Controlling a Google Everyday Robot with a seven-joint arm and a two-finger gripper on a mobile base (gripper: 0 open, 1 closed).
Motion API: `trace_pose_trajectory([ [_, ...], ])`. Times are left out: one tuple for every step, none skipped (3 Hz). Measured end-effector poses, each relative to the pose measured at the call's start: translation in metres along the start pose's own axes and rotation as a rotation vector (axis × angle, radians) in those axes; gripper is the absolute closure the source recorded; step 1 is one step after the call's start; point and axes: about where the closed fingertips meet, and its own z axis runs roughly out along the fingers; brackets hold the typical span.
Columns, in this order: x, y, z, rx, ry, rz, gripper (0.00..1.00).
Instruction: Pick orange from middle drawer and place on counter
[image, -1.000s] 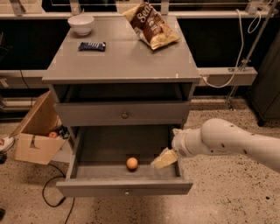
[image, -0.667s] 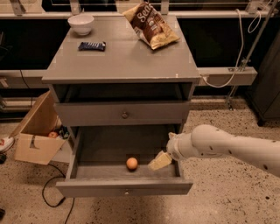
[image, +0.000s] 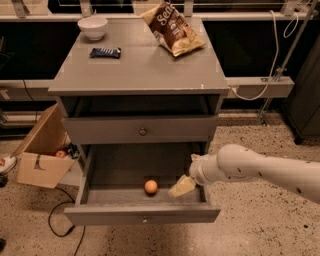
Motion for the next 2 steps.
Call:
trace_pose_trajectory([
  [-0.002, 0.005, 0.038, -0.07, -0.012, -0.063, 0.0],
  [0.0, 0.013, 0.091, -0.154, -0.03, -0.118, 0.0],
])
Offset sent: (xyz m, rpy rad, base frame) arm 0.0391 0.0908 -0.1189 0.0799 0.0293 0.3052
